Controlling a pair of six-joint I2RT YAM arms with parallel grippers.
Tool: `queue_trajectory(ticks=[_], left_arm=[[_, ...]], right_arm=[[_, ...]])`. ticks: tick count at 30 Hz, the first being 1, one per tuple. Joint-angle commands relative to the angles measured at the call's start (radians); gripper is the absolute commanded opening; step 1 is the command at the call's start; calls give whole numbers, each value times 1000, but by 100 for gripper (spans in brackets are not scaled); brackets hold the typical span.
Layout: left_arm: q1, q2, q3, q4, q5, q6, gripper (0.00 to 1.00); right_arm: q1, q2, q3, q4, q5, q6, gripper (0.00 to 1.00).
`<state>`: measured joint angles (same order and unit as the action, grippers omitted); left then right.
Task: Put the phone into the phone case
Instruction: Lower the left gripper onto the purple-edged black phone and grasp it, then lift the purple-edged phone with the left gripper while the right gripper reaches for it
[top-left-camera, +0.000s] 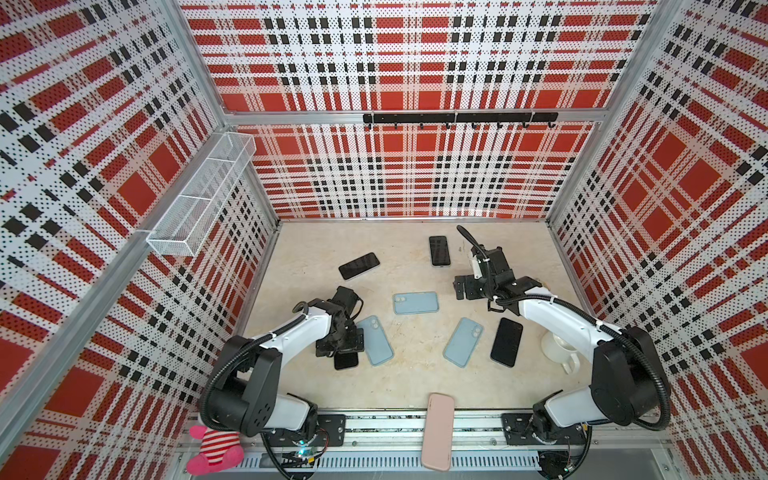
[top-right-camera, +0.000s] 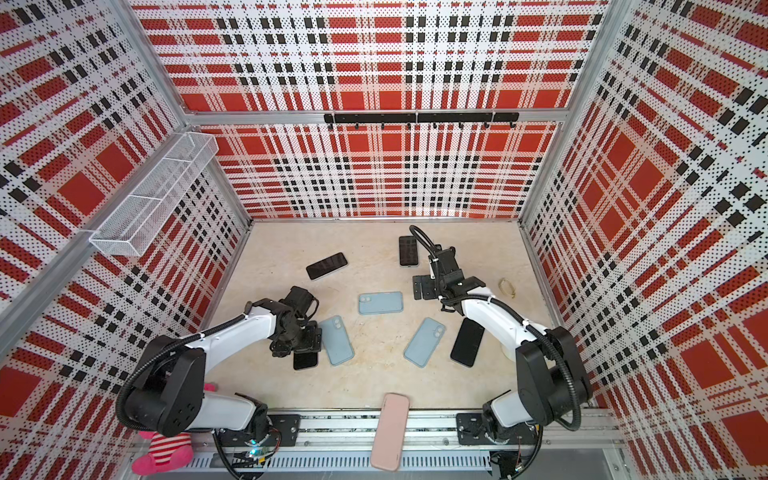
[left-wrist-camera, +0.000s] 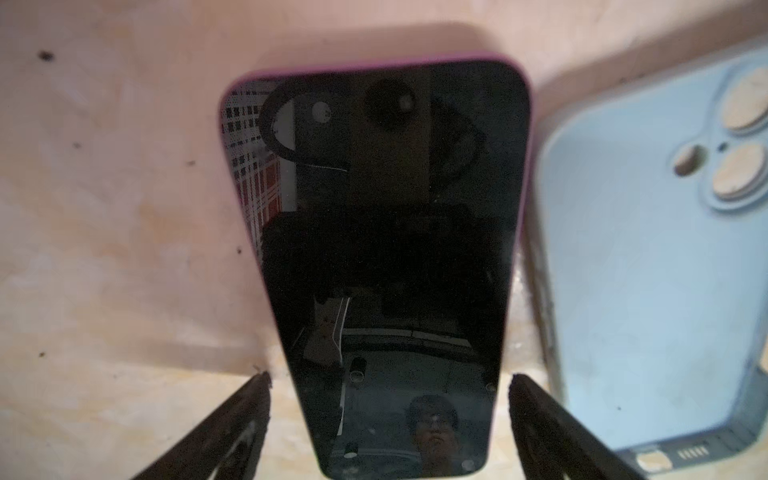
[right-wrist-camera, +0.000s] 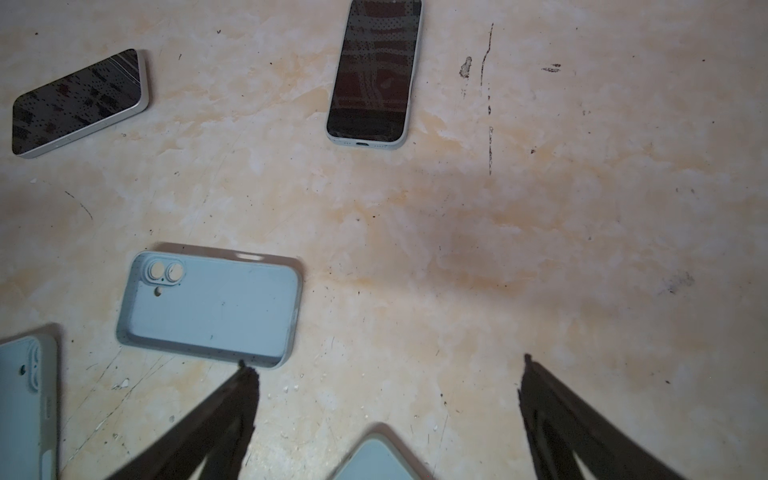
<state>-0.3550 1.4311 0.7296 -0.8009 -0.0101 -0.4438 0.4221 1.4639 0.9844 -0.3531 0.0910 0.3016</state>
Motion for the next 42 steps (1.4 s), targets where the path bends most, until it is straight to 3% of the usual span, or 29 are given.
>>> queue_trajectory(ticks=[1,16,23,27,33,38,42], left_arm=[[1,23,-4,14,-16,4,88],[-2,130,6,48,10,13,69],[9,78,91,-22,14,11,69],[54,44,155,-64,48,35,68],[181,-2,170,-53,156,58,66],[201,-54,174,63,313,-53,54],[198,-123,126,239,409,-247,38]], right_arm=[[-8,-19,11,3,12,-24,100],[-7,-52,-53,53,-27,-56,100],[-7,-55,-72,78,-80,-73,100],[-2,-30,-92,151,-214,-40,100],[80,17,-81,204,-272,-28,100],[206,32,-120,419,-338,68,99],[325,38,-169,637,-287,147,90]])
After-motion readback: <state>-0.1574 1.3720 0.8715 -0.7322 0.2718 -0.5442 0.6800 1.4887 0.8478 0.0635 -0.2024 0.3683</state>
